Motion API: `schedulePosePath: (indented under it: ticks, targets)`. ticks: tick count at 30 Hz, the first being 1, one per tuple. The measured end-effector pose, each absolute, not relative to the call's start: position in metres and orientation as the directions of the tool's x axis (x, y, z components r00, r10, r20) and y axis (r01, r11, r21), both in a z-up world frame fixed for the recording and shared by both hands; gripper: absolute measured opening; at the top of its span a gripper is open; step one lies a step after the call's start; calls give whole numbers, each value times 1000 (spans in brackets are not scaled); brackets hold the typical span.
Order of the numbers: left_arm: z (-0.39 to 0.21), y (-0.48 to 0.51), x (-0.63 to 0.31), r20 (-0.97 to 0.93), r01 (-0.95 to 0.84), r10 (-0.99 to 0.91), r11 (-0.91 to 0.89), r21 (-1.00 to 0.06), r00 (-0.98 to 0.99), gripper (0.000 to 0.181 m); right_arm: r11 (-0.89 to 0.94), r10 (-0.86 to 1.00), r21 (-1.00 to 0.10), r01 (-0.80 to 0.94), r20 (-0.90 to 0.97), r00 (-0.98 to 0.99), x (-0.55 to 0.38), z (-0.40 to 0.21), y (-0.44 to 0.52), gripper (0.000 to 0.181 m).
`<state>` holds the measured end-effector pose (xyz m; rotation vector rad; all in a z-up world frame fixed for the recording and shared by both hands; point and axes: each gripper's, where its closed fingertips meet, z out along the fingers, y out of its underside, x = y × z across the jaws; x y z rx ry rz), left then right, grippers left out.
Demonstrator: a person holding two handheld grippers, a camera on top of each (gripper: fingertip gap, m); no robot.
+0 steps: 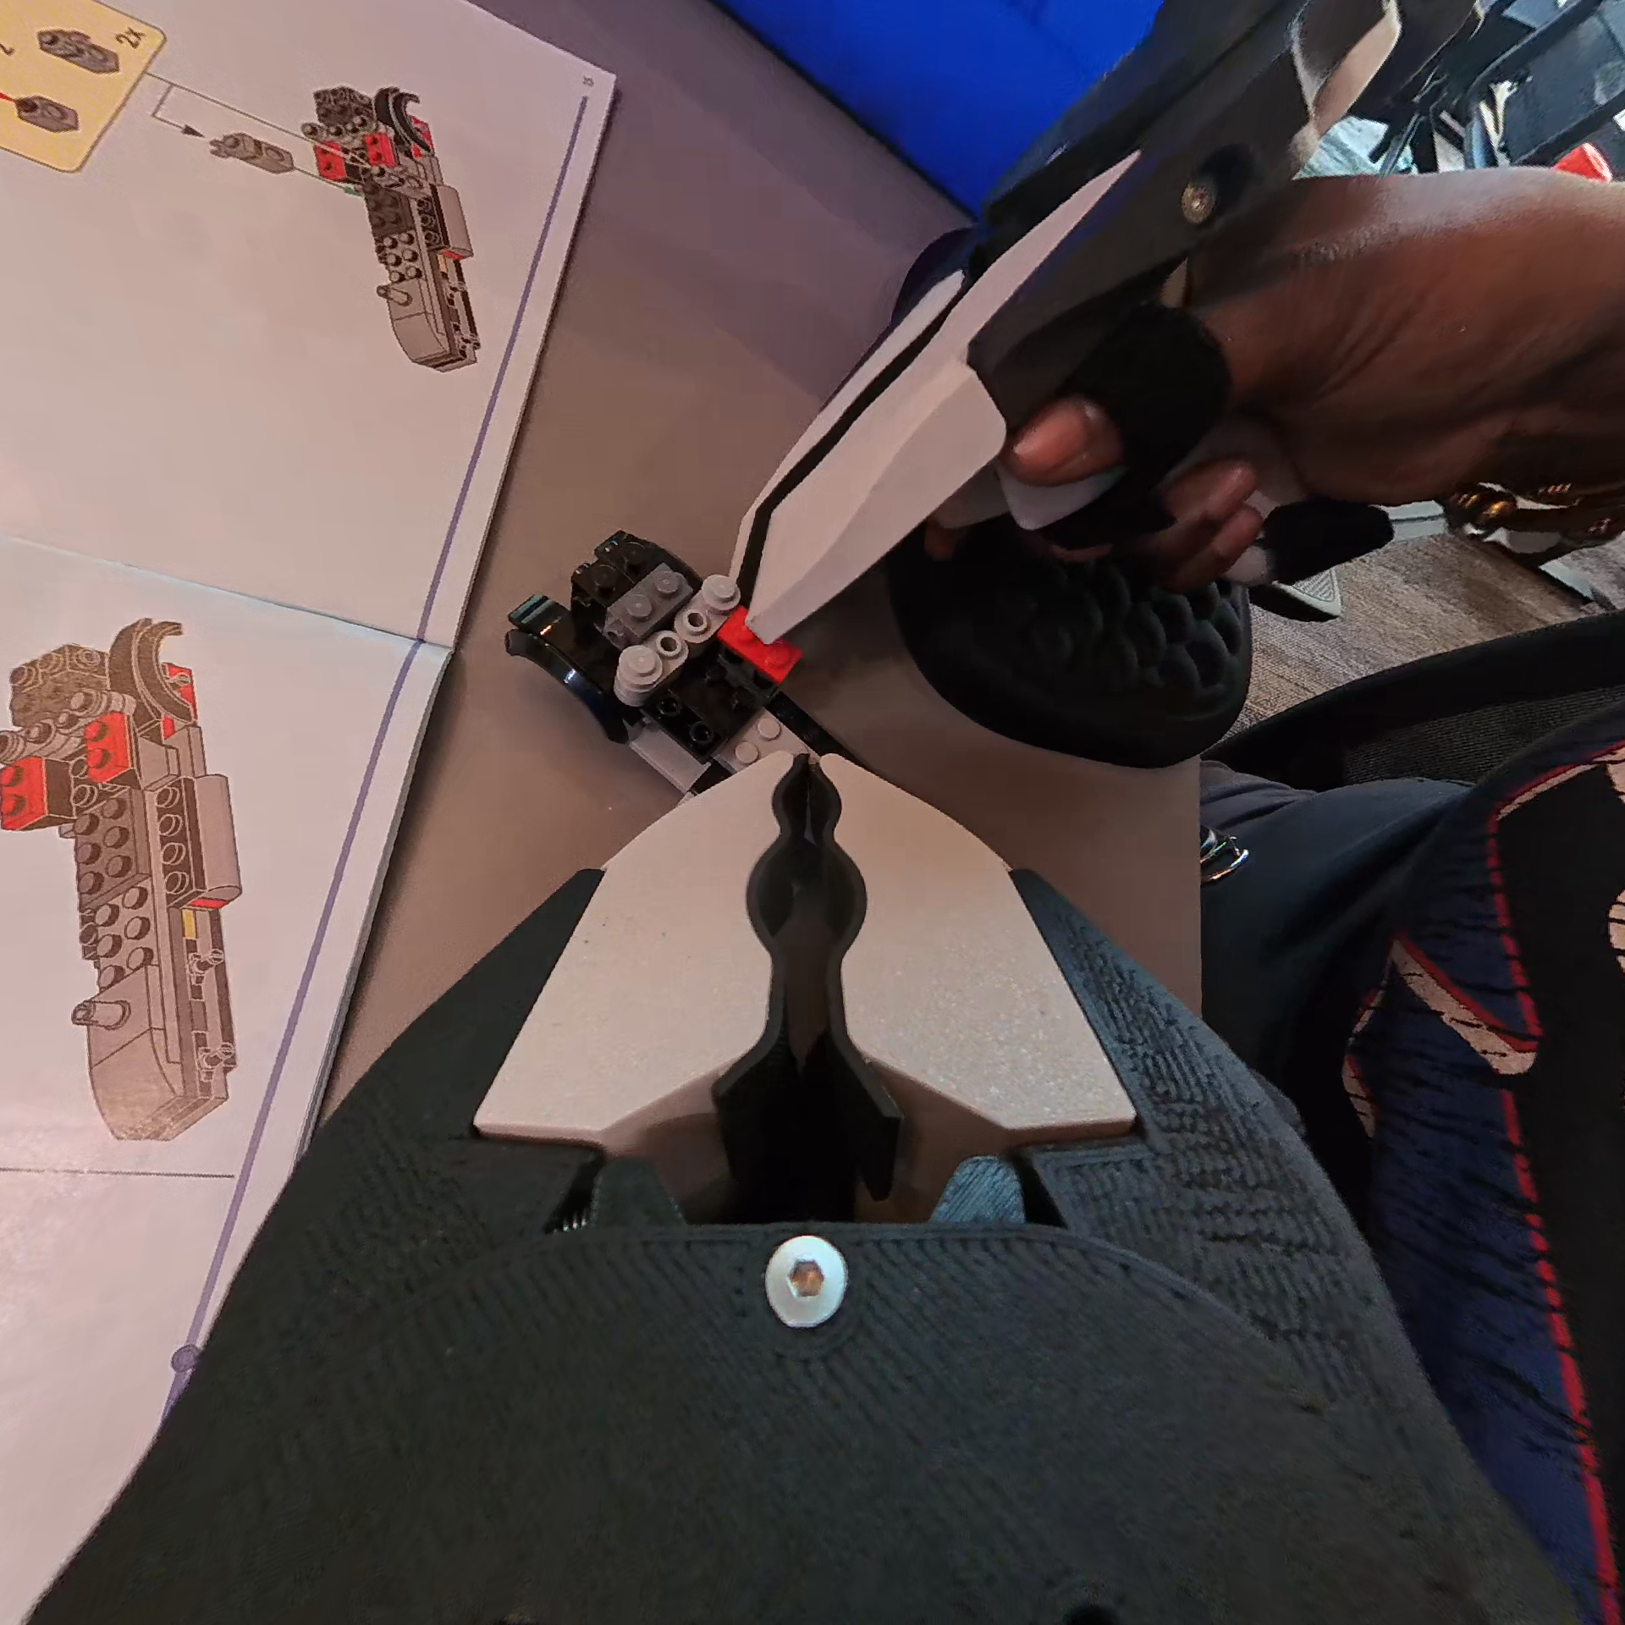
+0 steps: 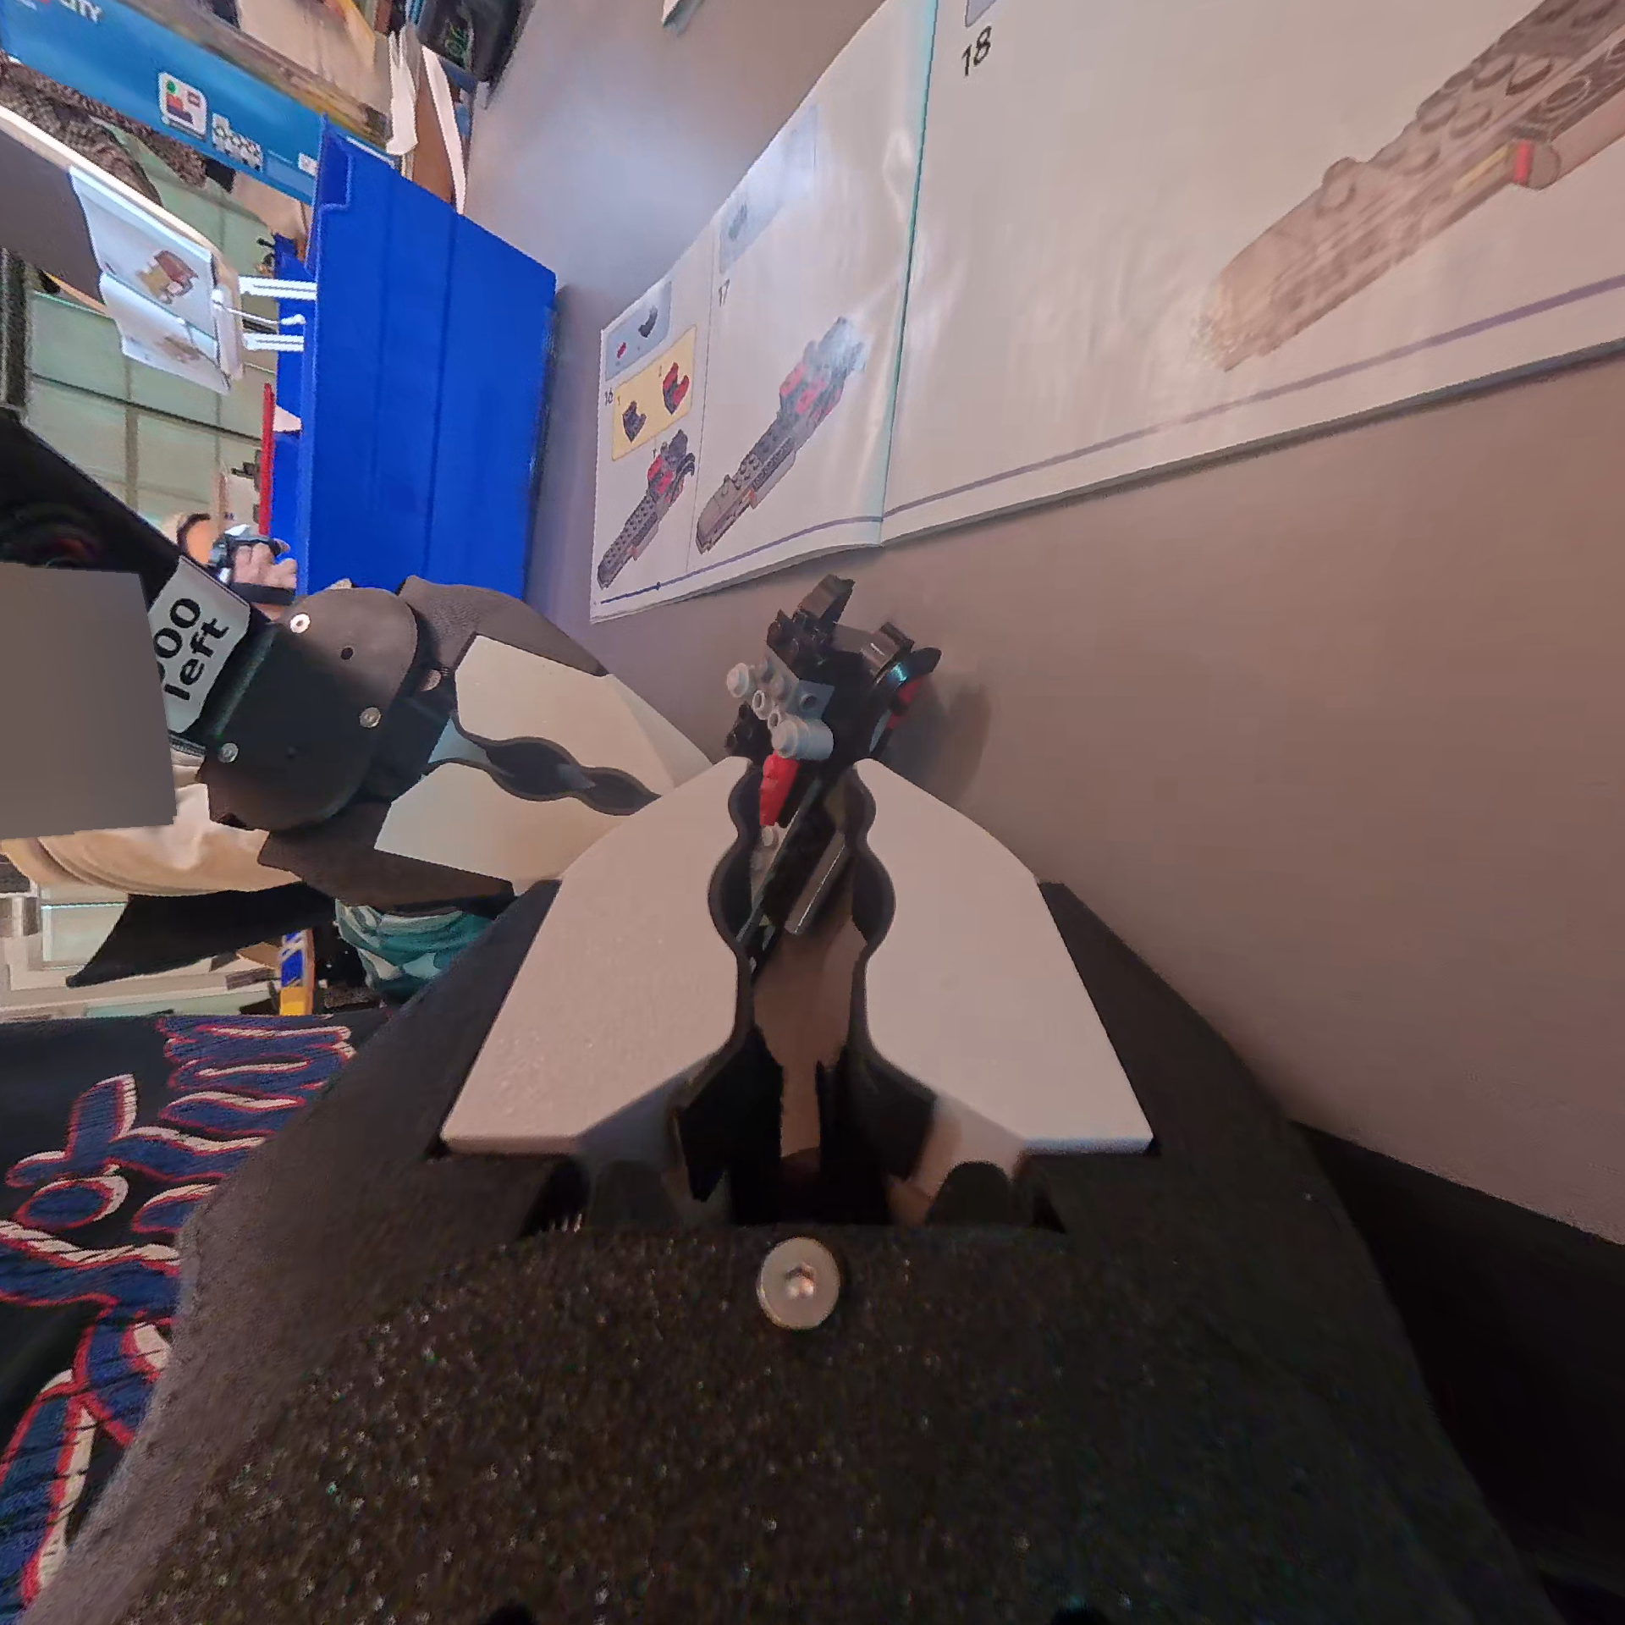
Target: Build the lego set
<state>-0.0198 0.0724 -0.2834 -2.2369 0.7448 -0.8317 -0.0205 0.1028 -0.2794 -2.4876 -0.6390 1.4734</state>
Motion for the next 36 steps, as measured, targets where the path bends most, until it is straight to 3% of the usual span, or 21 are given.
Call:
schedulePosePath:
  ticks: [8,22,36]
  targets:
    - [-283,73,-20,375,-267,-672,-651,-711,639,1,-907,414,-333,257,-811,413,-22,-280,100,13]
    - [-283,74,-20,402,-241,-654,-669,-703,641,1,-983,180,-177,46,-898,401,-21,-278,100,9]
    - [-283,74,-20,428,-229,-647,-683,-694,631,1,-983,182,-173,58,-914,363,-21,-278,98,10]
